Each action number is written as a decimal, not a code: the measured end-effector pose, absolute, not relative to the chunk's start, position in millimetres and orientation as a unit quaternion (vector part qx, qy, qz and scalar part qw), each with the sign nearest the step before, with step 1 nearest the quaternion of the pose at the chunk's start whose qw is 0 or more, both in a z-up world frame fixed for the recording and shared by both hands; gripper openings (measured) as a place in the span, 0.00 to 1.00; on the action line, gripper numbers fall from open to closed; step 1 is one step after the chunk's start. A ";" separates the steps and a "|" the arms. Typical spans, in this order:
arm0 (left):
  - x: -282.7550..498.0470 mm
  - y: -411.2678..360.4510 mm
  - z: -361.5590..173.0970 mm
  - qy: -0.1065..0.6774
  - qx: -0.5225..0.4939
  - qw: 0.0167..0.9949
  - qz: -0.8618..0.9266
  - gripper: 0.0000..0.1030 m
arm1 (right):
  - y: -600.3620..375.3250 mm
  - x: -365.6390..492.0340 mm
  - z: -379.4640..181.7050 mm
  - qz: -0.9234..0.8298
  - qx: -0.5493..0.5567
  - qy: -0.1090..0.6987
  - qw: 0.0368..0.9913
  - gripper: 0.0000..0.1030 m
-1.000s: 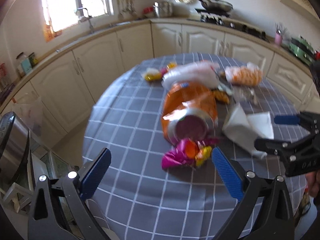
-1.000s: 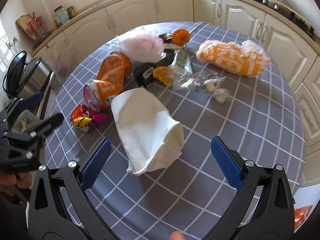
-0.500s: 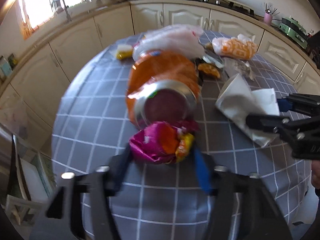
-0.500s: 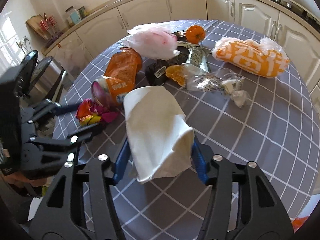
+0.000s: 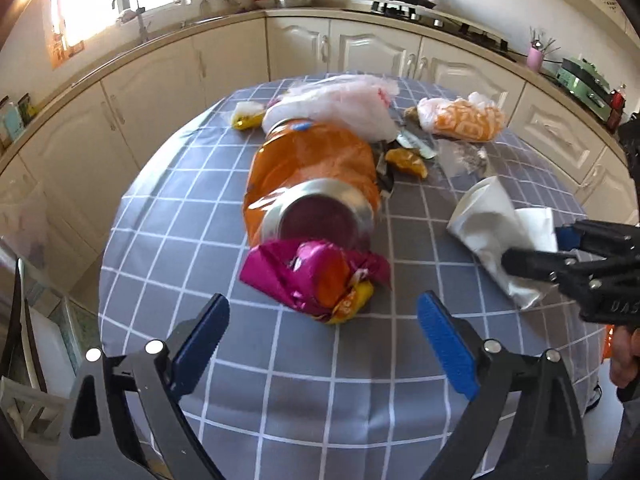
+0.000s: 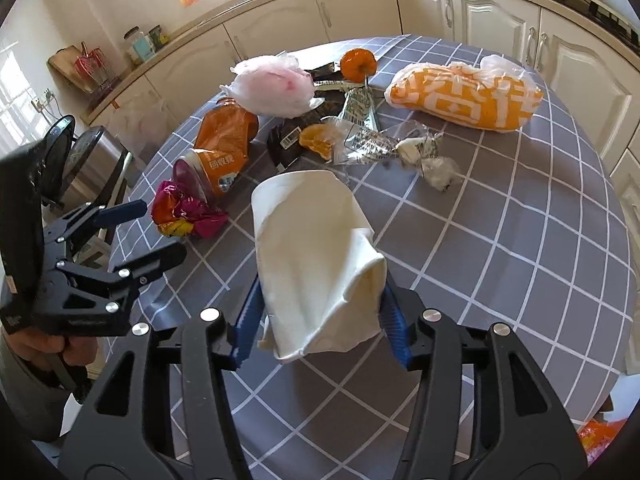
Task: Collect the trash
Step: 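Carry tissue and pink wrapper to the blue bin and release both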
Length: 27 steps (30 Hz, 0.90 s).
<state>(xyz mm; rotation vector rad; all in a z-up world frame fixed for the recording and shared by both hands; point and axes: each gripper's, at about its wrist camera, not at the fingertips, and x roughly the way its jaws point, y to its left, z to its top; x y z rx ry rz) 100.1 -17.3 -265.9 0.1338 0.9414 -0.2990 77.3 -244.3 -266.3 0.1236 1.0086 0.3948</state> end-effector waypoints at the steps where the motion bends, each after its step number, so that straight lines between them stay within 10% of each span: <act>1: 101.9 -19.1 -266.1 0.451 0.067 0.879 -0.140 0.90 | -244.1 77.5 -266.3 0.188 0.060 0.479 0.855 0.51; 4: 110.2 -22.0 -272.7 0.459 0.071 0.875 -0.135 0.84 | -243.3 78.1 -265.8 0.189 0.063 0.477 0.856 0.51; 5: 112.4 -20.8 -274.9 0.462 0.062 0.874 -0.135 0.53 | -243.0 78.2 -265.5 0.189 0.064 0.476 0.856 0.51; 7: 117.7 -17.8 -278.0 0.474 0.027 0.867 -0.148 0.36 | -243.3 76.9 -264.3 0.191 0.063 0.475 0.857 0.49; 27: 88.8 -99.1 -196.5 0.392 0.050 0.884 -0.248 0.34 | -372.2 28.2 -211.8 0.114 0.173 0.371 0.905 0.48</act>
